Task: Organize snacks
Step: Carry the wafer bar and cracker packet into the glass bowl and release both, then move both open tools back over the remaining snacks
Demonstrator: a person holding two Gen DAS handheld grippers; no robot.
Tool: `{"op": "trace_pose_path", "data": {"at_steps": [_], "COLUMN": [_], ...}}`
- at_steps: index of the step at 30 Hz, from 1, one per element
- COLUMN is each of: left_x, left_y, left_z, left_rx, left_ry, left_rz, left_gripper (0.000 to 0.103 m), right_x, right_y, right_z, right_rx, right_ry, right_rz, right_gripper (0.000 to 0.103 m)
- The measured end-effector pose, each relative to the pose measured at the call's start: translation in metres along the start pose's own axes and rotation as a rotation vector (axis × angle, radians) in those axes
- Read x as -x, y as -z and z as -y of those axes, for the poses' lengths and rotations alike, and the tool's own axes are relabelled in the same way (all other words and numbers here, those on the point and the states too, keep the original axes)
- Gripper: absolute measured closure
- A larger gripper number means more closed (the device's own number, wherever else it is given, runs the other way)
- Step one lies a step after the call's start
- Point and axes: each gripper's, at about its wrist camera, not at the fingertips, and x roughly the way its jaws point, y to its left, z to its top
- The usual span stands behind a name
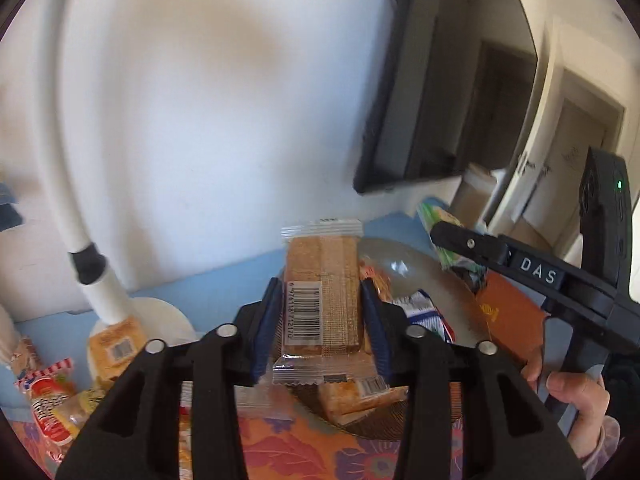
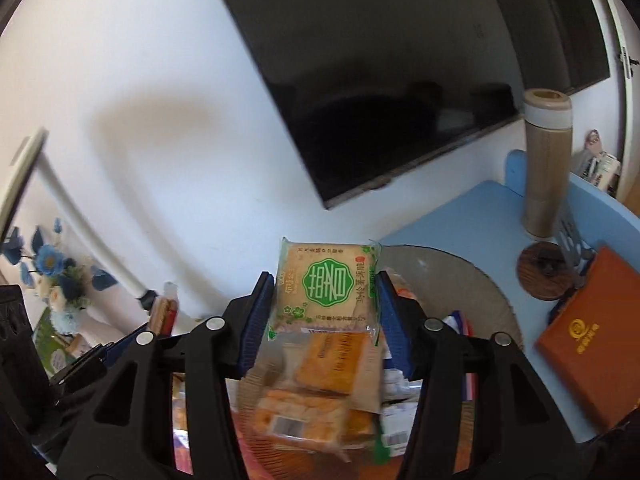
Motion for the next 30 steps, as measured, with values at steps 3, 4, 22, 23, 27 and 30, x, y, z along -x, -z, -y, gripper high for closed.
{"op": "trace_pose_path", "data": {"at_steps": [3,4,22,23,27,30], "left_x": [-0.035,-0.037,0.103,0.104,0.093,0.067], "left_y": [0.002,0.006,0.095,0.105,0.131,0.138], "left_z": [0.009,0.008,-0.245,-0.26,-0.29,-0.289], "left_rx": [-0.023,-0.036,0.298,0.339,0.423,0.41], "left_ry": [-0.013,-0.044,-0.35,-0.339,-0.303,-0.277], "left_rz": [-0.091,-0.104,-0.069,-0.074,-0.078,-0.102], "left_gripper": [0.005,0.005,0.005,0.005,0.005,0.005], "right_x": [-0.001,0.004,-0.031,-0.043,-0.079,-0.097], "right_y": [0.001,0.003,0.161,0.17,0.19,0.202], "right_z": [0.019,0.021,-0.196,-0.198,-0.199,-0.195], "right_rx": [-0.07,-0.088,0.197,0.212,0.191,0.181], "right_ry": [0.04,0.045,-0.081,-0.06,-0.027,-0.006], "right_rz": [-0.036,-0.03,-0.123,-0.147,-0.215,-0.226], "right_gripper": [0.008,0.007,0.003,0.003,0.003,0.003]}}
